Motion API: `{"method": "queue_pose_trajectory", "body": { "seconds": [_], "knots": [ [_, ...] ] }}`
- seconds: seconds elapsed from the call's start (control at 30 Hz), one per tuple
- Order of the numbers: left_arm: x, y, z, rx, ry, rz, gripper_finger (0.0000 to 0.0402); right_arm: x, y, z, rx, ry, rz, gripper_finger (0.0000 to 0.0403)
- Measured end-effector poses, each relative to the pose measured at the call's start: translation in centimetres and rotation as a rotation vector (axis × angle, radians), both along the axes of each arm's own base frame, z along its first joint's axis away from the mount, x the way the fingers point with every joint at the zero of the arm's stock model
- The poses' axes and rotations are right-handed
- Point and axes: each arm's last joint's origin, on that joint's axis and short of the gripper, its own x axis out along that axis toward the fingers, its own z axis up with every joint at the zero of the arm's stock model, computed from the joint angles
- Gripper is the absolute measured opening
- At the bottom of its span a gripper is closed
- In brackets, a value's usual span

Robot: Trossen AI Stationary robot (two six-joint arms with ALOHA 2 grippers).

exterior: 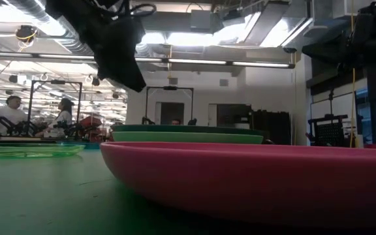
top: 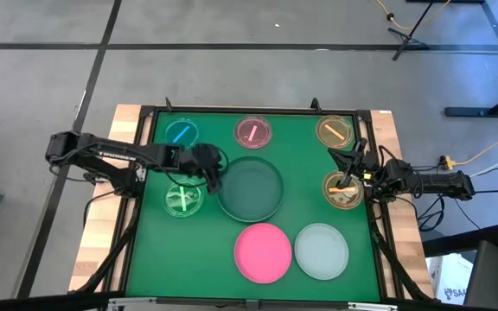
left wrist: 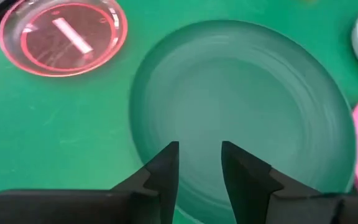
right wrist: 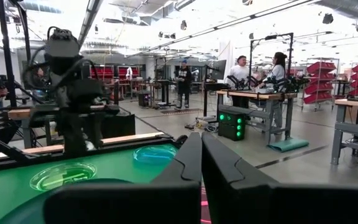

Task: Stack plastic plates
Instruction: Stack the pink plate on top of the dark green plate

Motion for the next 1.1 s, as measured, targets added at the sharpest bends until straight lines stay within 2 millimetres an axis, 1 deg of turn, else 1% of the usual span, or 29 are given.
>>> {"method": "queue_pose_trajectory", "body": {
  "seconds": [0.17, 0.3, 0.43, 0.6, 0.7, 0.8, 1.0, 1.1],
  "knots": [
    [-0.3, -2.7, -0.3, -0.009, 0.033, -0.084, 0.0112, 0.0, 0.0, 0.0, 0.0, 0.004, 0.0, 0.0],
    [-0.6, -4.9, 0.0, 0.044, 0.018, -0.121, 0.0112, 0.0, 0.0, 0.0, 0.0, 0.005, 0.0, 0.0],
    [-1.0, -6.6, -0.1, 0.057, 0.017, -0.144, 0.0111, 0.0, 0.0, -0.1, 0.0, 0.006, 0.001, 0.0],
    [-1.4, -8.5, -0.1, 0.009, -0.001, -0.171, 0.0111, 0.0, 0.0, -0.1, 0.0, 0.007, 0.001, 0.0],
    [-1.5, -8.9, -0.1, -0.017, -0.01, -0.163, 0.0112, 0.0, 0.0, -0.1, 0.004, 0.005, 0.003, 0.0],
    [-1.5, -9.0, 0.0, -0.055, -0.02, -0.141, 0.0117, 0.1, 0.1, 0.0, 0.017, -0.008, 0.044, 0.0],
    [-1.1, -9.1, -0.3, -0.115, -0.035, -0.093, 0.015, 0.1, 0.2, 0.0, 0.01, -0.01, 0.085, 0.0],
    [-0.4, -9.5, -0.2, -0.175, -0.085, -0.125, 0.0159, 0.0, 0.2, 0.2, 0.009, -0.035, 0.085, 0.0]
  ]
}}
